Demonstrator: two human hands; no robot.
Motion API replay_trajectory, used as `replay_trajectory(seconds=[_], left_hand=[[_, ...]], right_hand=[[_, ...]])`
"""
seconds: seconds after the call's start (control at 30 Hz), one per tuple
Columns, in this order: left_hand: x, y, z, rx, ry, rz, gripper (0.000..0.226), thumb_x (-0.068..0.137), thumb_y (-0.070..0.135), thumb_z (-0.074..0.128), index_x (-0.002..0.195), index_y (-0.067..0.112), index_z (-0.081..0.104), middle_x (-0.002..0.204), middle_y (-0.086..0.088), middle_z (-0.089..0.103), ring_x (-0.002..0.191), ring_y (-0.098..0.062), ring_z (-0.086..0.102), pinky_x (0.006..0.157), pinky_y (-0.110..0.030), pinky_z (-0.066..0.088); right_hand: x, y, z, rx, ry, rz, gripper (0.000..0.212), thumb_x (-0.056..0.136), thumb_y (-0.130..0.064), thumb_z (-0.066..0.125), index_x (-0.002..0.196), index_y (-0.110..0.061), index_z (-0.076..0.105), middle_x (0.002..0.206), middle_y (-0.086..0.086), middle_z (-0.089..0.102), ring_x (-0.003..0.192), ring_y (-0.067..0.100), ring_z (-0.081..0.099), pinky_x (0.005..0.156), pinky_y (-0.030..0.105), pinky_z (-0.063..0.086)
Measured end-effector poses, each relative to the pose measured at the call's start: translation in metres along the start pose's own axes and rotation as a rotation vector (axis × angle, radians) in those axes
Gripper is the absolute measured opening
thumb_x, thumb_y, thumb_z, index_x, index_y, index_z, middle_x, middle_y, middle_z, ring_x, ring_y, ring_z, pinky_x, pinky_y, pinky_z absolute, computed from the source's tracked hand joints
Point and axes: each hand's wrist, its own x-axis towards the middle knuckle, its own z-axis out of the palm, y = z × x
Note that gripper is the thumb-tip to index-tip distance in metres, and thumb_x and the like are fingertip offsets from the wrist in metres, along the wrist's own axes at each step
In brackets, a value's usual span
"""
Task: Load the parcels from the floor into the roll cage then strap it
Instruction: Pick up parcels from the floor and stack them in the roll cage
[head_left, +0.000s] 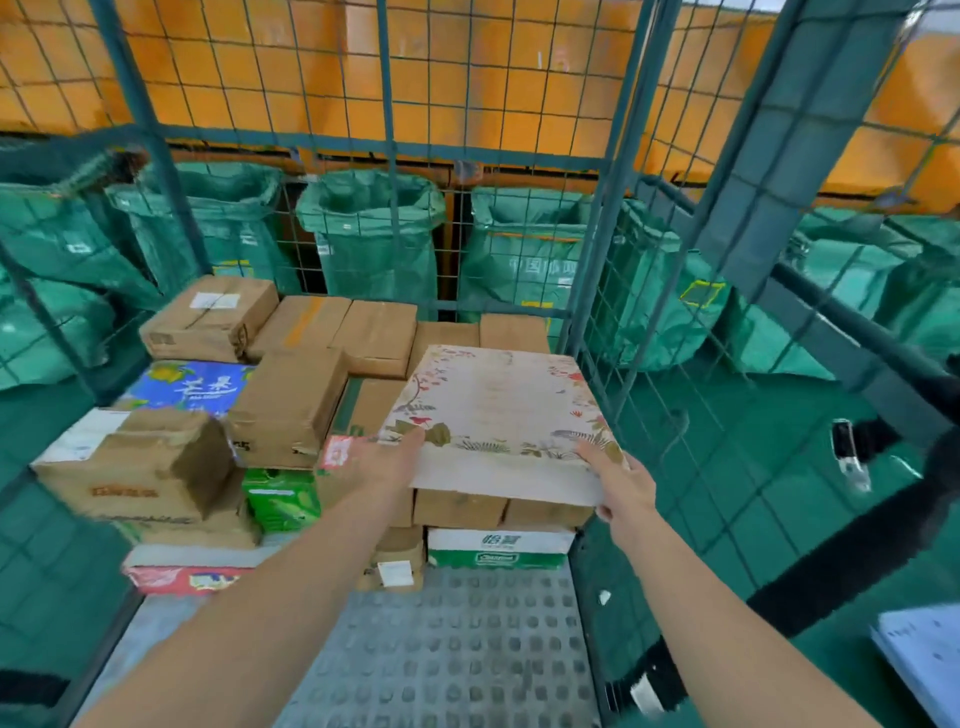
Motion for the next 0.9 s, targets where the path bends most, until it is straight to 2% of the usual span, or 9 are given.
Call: replay_trajectory(seconds=[0.13,0.23,0.3,0.37,0.43,0.57,0.7,0.8,0.9], left_hand=[[0.036,0.019,0.042,-0.044,-0.07,-0.011,0.084,0.071,0.045,0.082,0.132,-0.002,0.047,0.127,-0.016,0.06,0.112,-0.035,0.06,0.097,-0.042,0.05],[0.078,0.029,0.073,0.002,-0.068,0.0,0.096,0.061,0.063,0.08,0.127,0.0,0.051,0.123,-0.012,0.06,0.111,-0.036,0.059,0.093,-0.036,0.049],[0.1,0.041,0.092,0.023,-0.076,0.0,0.109,0.043,0.076,0.079,0.12,0.002,0.058,0.118,-0.014,0.064,0.109,-0.036,0.061,0.095,-0.044,0.051],[0.117,0.054,0.109,0.049,-0.099,0.004,0.082,0.061,0.061,0.079,0.114,0.001,0.063,0.111,-0.014,0.066,0.107,-0.035,0.061,0.096,-0.045,0.051],[0.132,0.067,0.126,0.026,-0.112,-0.001,0.072,0.063,0.054,0.08,0.111,0.002,0.064,0.107,-0.013,0.068,0.101,-0.033,0.065,0.093,-0.045,0.053],[0.187,0.071,0.168,-0.009,-0.071,-0.044,0.083,0.058,0.05,0.083,0.121,0.003,0.057,0.113,-0.012,0.066,0.098,-0.031,0.067,0.087,-0.046,0.057],[0.22,0.085,0.203,-0.013,-0.09,-0.058,0.08,0.054,0.052,0.081,0.118,0.008,0.061,0.109,-0.011,0.068,0.09,-0.028,0.069,0.08,-0.045,0.06],[0.24,0.097,0.229,0.008,-0.075,-0.084,0.097,0.052,0.061,0.076,0.131,0.012,0.05,0.118,-0.011,0.063,0.1,-0.03,0.065,0.086,-0.047,0.057],[0.253,0.117,0.256,0.08,-0.037,-0.102,0.095,0.064,0.06,0.074,0.138,0.014,0.038,0.125,-0.013,0.057,0.111,-0.034,0.058,0.095,-0.048,0.051]], right_hand=[[0.055,-0.019,0.012,0.014,0.024,0.014,0.084,0.076,-0.036,0.085,0.146,-0.017,0.042,0.136,0.009,0.054,0.097,0.022,0.05,0.055,0.026,0.037],[0.09,-0.033,0.025,0.02,0.031,0.037,0.084,0.079,-0.032,0.084,0.148,-0.015,0.04,0.133,0.009,0.055,0.092,0.02,0.053,0.055,0.025,0.038],[0.118,-0.041,0.034,0.027,0.059,0.032,0.084,0.078,-0.033,0.085,0.148,-0.015,0.041,0.138,0.009,0.053,0.097,0.02,0.053,0.056,0.024,0.039],[0.143,-0.05,0.043,0.026,0.077,0.039,0.084,0.078,-0.035,0.085,0.148,-0.016,0.042,0.139,0.009,0.054,0.091,0.017,0.054,0.053,0.025,0.038],[0.169,-0.059,0.051,0.009,0.078,0.046,0.083,0.078,-0.038,0.084,0.147,-0.018,0.043,0.137,0.008,0.056,0.081,0.015,0.052,0.049,0.025,0.036],[0.22,-0.075,0.062,-0.045,0.106,0.05,0.069,0.079,-0.038,0.083,0.137,-0.019,0.053,0.118,0.005,0.064,0.076,0.013,0.056,0.047,0.026,0.037],[0.273,-0.094,0.074,-0.092,0.107,0.084,0.077,0.074,-0.045,0.084,0.139,-0.019,0.052,0.119,0.003,0.066,0.087,0.018,0.061,0.049,0.027,0.041],[0.312,-0.107,0.083,-0.112,0.114,0.098,0.074,0.077,-0.043,0.083,0.139,-0.021,0.049,0.118,0.003,0.065,0.1,0.021,0.064,0.06,0.031,0.046],[0.356,-0.116,0.09,-0.127,0.111,0.114,0.065,0.077,-0.04,0.083,0.132,-0.022,0.054,0.112,0.002,0.067,0.104,0.023,0.066,0.071,0.034,0.049]])
